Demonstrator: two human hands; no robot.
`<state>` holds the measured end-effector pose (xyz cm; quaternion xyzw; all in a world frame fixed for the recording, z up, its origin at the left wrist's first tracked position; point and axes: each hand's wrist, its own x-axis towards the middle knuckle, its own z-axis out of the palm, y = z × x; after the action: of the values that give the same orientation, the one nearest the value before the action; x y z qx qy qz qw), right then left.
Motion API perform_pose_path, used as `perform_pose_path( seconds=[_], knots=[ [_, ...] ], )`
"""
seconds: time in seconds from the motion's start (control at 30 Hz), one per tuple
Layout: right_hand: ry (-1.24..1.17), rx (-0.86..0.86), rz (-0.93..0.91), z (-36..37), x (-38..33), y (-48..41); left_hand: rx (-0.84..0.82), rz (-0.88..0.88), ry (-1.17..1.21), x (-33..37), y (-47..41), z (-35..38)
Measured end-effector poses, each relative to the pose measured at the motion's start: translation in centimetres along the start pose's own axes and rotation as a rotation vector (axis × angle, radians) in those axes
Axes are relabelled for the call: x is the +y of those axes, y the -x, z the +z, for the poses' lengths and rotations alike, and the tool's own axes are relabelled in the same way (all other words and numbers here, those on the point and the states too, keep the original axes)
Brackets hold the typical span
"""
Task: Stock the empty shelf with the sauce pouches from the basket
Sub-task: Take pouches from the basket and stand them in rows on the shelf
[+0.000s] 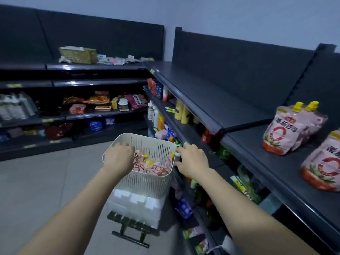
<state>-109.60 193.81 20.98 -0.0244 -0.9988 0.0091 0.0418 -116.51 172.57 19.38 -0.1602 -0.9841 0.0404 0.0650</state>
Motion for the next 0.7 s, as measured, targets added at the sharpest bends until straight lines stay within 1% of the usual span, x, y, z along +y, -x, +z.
perform_pose_path(
  seconds=[0.23,0.37,0.5,0.63,0.7],
  knots=[
    [-0.033,-0.145,-0.056,5.7,-1.9,-8.1,-0.102,-0.057,0.001,-3.6,-6.0,6.3],
    [-0.026,-0.243,-0.079,9.8,-1.6,-13.2,-0.218,-0.065,-0.032,-4.0,-10.5,9.5],
    [-0.026,-0.319,-0.108,14.3,-0.7,-18.2,-0.307,-0.107,0.016,-4.3,-14.9,13.5],
    [-0.028,-0.427,-0.11,18.4,-0.2,-21.7,-0.453,-0.137,0.035,-4.1,-17.9,17.4],
    [-0.03,-0.471,-0.101,20.2,0.0,-23.3,-0.494,-0.154,0.074,-4.0,-19.3,19.5]
  ],
)
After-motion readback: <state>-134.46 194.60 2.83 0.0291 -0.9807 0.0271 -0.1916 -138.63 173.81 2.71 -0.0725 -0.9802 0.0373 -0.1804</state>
